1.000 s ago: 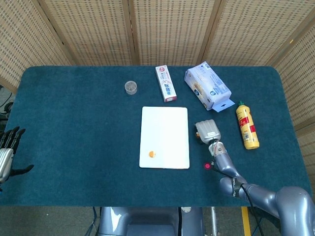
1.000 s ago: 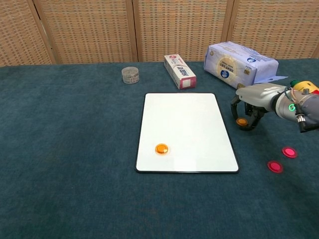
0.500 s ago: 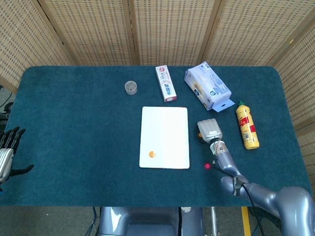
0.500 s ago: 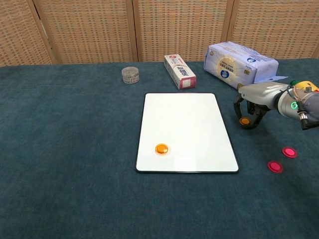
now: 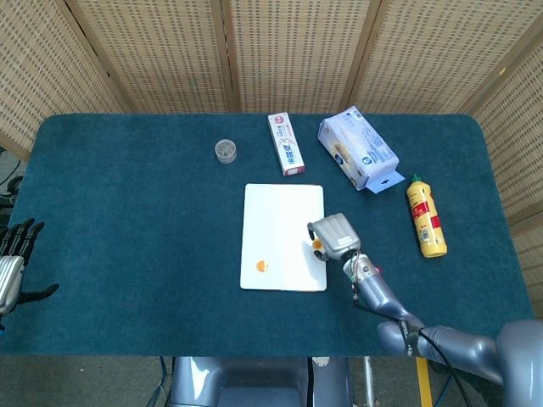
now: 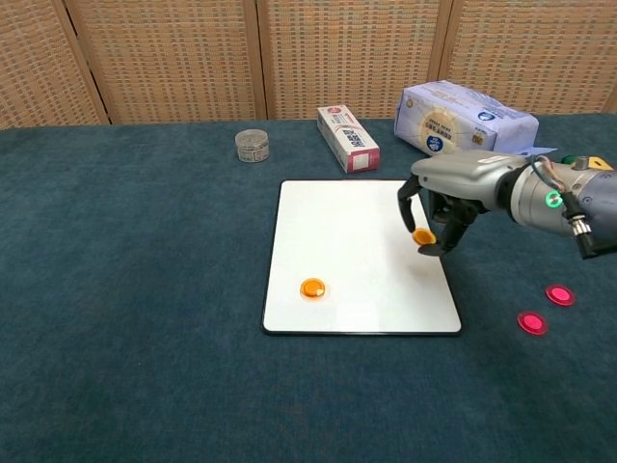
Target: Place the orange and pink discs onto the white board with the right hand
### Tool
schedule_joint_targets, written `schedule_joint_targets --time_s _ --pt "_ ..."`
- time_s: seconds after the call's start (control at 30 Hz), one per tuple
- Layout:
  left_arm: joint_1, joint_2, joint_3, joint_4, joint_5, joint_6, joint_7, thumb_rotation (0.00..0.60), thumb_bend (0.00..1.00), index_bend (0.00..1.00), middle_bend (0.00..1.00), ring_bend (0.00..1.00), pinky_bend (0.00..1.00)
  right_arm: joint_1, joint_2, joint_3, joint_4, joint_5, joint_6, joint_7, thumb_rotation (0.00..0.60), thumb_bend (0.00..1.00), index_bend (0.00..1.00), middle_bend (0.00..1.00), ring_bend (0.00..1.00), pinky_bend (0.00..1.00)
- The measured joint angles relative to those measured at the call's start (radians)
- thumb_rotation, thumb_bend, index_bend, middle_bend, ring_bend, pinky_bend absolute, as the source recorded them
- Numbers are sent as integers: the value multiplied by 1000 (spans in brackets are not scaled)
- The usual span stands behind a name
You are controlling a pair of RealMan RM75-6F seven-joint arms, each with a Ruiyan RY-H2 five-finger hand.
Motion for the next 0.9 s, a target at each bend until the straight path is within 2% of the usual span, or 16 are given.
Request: schedule_joint_targets --time_s 0.07,0.17,0.4,0.5,0.6,0.9 --pt "1 -1 1 0 2 2 2 600 0 0 0 0 0 2 13 -7 -73 -22 20 -20 600 363 520 969 954 1000" --pt "2 -1 2 0 4 4 1 600 0 0 0 0 0 8 16 -17 -124 -37 46 -61 600 363 520 969 954 1000" --pt "5 4 3 -1 11 10 -15 600 0 0 0 0 0 29 -32 -33 -129 1 68 -130 600 352 512 969 954 1000" --pt "4 4 4 0 13 9 -15 600 0 0 0 0 0 35 -39 -37 -124 22 69 -147 600 323 399 969 954 1000" --pt "4 5 4 0 12 8 -15 600 0 0 0 0 0 41 -41 -40 -124 44 73 -165 600 311 350 969 954 1000" --pt "2 3 3 0 10 6 -10 600 0 0 0 0 0 28 -4 -57 -165 35 89 -147 600 318 349 969 954 1000"
